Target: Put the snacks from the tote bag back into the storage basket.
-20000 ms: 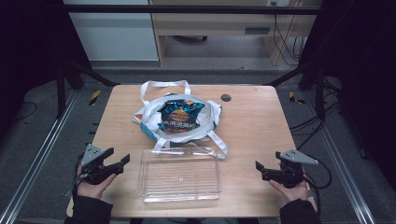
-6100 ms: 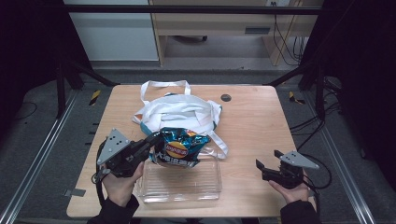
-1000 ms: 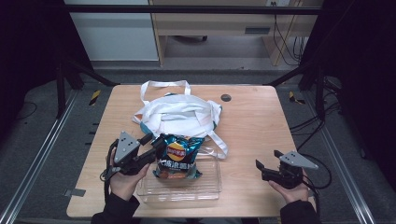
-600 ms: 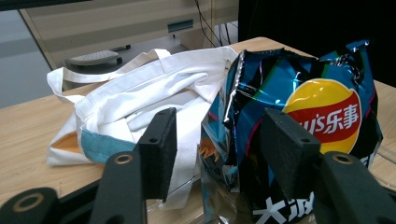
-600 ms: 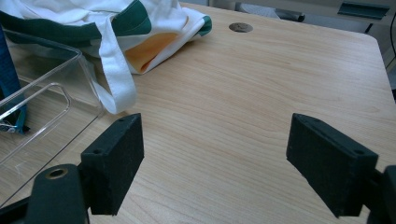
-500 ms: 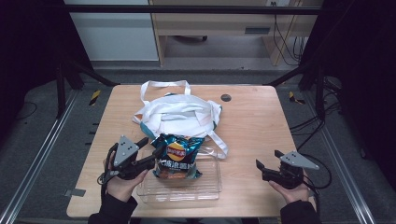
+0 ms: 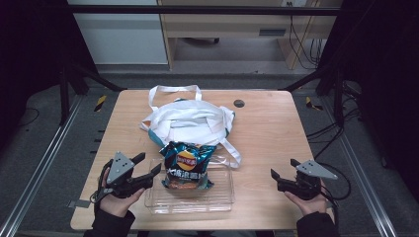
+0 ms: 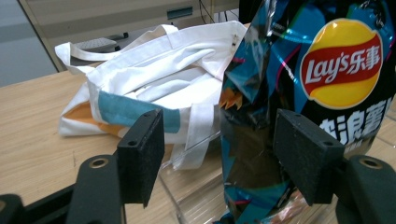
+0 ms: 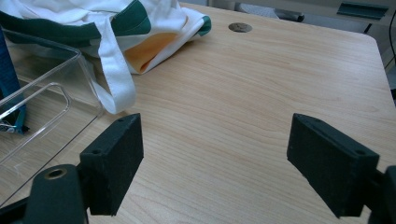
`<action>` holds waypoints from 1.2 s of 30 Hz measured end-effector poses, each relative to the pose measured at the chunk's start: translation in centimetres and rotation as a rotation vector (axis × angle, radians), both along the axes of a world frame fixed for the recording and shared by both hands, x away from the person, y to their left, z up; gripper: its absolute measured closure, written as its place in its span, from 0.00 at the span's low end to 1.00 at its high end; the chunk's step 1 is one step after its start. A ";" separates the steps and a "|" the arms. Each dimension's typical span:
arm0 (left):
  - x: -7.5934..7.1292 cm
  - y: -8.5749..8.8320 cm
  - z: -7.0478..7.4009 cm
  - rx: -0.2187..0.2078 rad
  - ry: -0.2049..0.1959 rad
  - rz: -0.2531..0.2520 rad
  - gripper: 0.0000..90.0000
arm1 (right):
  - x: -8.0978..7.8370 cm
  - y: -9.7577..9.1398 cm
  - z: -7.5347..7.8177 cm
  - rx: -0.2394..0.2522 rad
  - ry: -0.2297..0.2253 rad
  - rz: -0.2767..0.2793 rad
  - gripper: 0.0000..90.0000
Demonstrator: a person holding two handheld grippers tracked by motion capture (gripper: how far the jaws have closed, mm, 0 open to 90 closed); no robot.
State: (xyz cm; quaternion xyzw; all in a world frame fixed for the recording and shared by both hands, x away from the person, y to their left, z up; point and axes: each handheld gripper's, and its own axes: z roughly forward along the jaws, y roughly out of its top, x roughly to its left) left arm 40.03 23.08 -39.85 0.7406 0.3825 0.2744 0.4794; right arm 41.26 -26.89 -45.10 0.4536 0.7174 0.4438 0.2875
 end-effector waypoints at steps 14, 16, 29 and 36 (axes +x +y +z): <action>0.3 3.1 -1.9 0.034 0.019 0.054 0.33 | 0.0 0.0 -0.1 -0.001 0.004 0.000 0.20; 0.5 3.6 -2.4 0.043 0.031 0.071 0.33 | 0.0 0.0 -0.1 -0.002 0.004 -0.001 0.20; 0.9 6.2 -4.6 0.023 0.070 0.125 0.32 | 0.0 -0.1 -0.1 -0.008 0.004 -0.008 0.19; 1.5 7.3 -5.6 0.027 0.086 0.155 0.33 | 0.1 -0.1 -0.2 -0.009 0.009 -0.009 0.18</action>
